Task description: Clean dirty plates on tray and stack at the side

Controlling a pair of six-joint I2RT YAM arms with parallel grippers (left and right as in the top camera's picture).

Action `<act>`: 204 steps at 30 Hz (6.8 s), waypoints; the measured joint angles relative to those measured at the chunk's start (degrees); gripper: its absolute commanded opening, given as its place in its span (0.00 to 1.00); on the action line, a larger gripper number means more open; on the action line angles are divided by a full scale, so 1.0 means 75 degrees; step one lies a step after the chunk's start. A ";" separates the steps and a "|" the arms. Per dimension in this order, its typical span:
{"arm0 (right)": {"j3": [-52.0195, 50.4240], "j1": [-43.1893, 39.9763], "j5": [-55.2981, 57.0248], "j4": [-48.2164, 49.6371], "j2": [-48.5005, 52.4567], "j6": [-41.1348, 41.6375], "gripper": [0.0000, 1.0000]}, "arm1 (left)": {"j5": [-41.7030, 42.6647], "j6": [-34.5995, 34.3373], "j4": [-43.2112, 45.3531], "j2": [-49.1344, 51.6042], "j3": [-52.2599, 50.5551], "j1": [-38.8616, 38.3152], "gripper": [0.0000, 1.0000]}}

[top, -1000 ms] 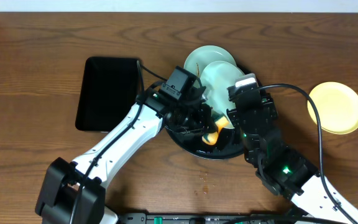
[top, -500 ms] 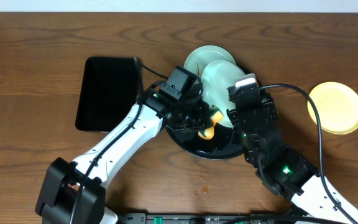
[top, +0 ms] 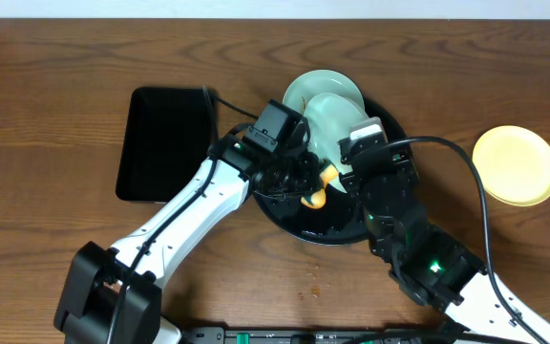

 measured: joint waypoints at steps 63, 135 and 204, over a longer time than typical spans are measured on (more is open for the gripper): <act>0.0140 -0.5371 -0.6202 -0.2084 0.4759 0.1160 0.01 | -0.0912 0.1174 -0.0682 0.0000 -0.0041 -0.0580 0.07; 0.0140 -0.5208 -0.6455 -0.1947 0.4788 0.1160 0.01 | -0.0927 -0.4497 0.0842 0.2565 0.0420 -0.0597 0.07; 0.1378 -0.0291 0.0560 -0.2643 0.0408 -0.0274 0.01 | -0.5715 -0.0431 -0.2710 -0.1463 -0.0828 0.3707 0.08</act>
